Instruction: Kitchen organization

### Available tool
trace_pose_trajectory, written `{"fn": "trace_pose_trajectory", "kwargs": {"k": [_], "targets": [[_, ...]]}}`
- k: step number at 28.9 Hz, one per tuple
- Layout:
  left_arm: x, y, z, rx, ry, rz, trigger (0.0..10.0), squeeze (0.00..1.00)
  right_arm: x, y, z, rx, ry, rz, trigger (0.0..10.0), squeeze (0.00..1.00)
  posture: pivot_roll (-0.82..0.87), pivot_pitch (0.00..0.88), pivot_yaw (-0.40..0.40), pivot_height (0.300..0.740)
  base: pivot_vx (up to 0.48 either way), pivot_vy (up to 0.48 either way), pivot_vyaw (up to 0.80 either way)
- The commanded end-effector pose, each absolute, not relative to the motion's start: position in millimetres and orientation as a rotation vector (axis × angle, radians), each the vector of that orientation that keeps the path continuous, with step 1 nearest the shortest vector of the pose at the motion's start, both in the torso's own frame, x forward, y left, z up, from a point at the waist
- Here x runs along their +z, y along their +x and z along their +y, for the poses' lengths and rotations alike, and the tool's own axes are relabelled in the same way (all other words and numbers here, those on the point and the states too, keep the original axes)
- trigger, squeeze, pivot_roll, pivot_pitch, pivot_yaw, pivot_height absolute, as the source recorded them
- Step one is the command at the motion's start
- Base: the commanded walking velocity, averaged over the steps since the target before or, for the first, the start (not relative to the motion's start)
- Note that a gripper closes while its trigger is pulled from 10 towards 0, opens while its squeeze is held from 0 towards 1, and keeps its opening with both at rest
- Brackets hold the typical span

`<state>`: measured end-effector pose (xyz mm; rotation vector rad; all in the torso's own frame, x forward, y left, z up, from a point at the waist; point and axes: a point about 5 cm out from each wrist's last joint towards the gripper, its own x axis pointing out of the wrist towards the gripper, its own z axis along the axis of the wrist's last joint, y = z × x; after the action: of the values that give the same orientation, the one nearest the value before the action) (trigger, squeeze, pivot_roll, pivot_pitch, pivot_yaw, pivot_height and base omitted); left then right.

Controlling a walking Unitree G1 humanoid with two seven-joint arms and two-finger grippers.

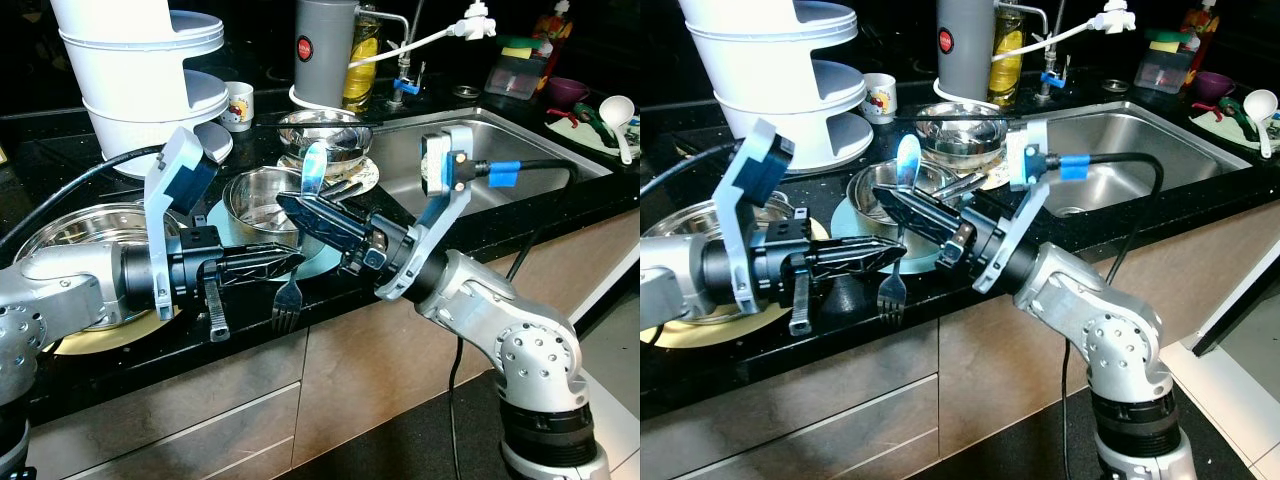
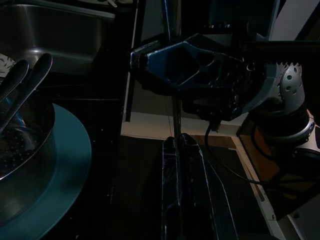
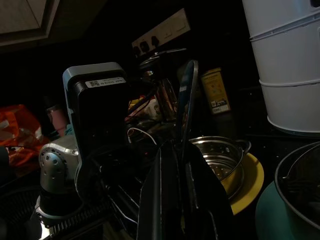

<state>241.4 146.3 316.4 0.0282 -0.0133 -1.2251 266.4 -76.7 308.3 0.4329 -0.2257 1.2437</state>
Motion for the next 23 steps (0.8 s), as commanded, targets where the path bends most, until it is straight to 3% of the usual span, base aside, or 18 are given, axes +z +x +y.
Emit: {"fn": "trace_pose_trajectory", "kwargs": {"k": [1, 2, 4, 5, 16, 17, 18, 23], "targets": [[317, 241, 146, -1.213, 0.05, -0.011, 7.3, 0.0, 312, 272, -87, 1.172, 0.443, -0.25, 0.0, 0.0, -0.01, 0.109, -0.04, 0.74, 0.0, 0.0, 0.0], [316, 246, 147, -1.172, 0.05, 0.0, 10.0, 0.6, 313, 272, -87, 1.173, 0.444, -0.252, 0.0, 0.0, -0.01, 0.109, -0.039, 0.74, 0.0, 0.0, 0.0], [316, 247, 147, -1.164, 0.049, 0.004, 10.0, 0.6, 313, 272, -87, 1.174, 0.447, -0.253, 0.0, 0.0, -0.01, 0.109, -0.039, 0.74, 0.0, 0.0, 0.0], [316, 246, 146, -1.186, 0.039, 0.0, 10.0, 1.0, 314, 272, -87, 1.174, 0.449, -0.255, 0.0, 0.0, -0.01, 0.109, -0.039, 0.74, 0.0, 0.0, 0.0], [315, 246, 155, -1.134, 0.077, 0.01, 10.0, 1.0, 316, 266, -92, 1.207, 0.452, -0.26, 0.0, 0.0, -0.01, 0.11, -0.039, 0.74, 0.0, 0.0, 0.0], [316, 245, 159, -1.14, 0.101, 0.004, 10.0, 0.18, 315, 262, -96, 1.229, 0.439, -0.257, 0.0, 0.0, -0.01, 0.11, -0.039, 0.74, 0.0, 0.0, 0.0], [317, 241, 164, -1.162, 0.117, -0.001, 10.0, 0.0, 314, 258, -100, 1.254, 0.424, -0.253, 0.0, 0.0, -0.01, 0.111, -0.039, 0.74, 0.0, 0.0, 0.0], [321, 229, 173, -1.243, 0.126, -0.008, 10.0, 0.0, 309, 247, -112, 1.313, 0.383, -0.232, 0.0, 0.0, -0.02, 0.11, -0.038, 0.74, 0.0, 0.0, 0.0]]}}
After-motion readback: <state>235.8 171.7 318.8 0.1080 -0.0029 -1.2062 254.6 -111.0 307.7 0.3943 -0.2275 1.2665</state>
